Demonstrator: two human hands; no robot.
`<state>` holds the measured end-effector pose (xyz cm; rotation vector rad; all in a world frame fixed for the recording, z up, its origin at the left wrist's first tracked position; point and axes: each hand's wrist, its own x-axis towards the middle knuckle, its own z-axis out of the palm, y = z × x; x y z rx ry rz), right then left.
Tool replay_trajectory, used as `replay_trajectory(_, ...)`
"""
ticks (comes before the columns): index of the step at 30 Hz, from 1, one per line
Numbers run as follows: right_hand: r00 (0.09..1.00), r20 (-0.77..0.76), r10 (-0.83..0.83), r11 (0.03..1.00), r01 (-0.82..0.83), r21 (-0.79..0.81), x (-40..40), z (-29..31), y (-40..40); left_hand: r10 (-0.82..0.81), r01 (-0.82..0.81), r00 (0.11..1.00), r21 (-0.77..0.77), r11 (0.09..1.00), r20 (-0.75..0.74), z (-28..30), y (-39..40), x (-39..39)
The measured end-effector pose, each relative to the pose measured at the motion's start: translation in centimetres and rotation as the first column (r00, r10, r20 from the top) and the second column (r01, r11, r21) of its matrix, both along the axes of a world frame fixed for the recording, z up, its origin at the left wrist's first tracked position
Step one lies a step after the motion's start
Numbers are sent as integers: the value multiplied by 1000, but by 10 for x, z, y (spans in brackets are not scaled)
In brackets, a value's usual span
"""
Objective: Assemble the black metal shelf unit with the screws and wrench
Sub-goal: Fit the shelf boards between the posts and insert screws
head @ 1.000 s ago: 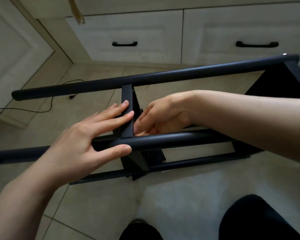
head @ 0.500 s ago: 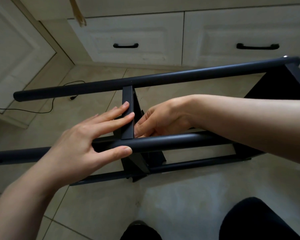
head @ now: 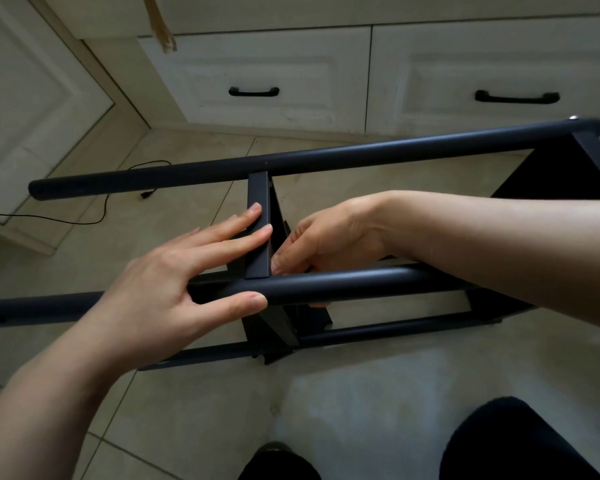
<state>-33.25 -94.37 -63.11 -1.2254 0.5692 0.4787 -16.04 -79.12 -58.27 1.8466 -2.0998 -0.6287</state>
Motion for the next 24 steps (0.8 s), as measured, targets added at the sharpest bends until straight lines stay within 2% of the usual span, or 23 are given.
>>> replay_trajectory(6, 997, -73, 0, 999, -4, -53, 1, -2, 1, -6, 6, 1000, -6, 1000, 11, -1, 0, 0)
replay_trajectory(11, 997, -72, -15, 995, 8, -95, 5, -4, 3, -5, 6, 1000, -7, 1000, 14, -1, 0, 1)
replay_trajectory(15, 998, -26, -52, 998, 50, -45, 6, -8, 5, -8, 8, 1000, -7, 1000, 7, -2, 0, 1)
replay_trajectory(20, 1000, -5, -17, 1000, 17, 9, 1, -5, 1, -21, 21, 1000, -18, 1000, 18, -2, 1, 1)
replay_trajectory(24, 998, -41, -38, 999, 37, -26, 3, -4, 3, -25, 26, 1000, -27, 999, 14, -3, 1, 1)
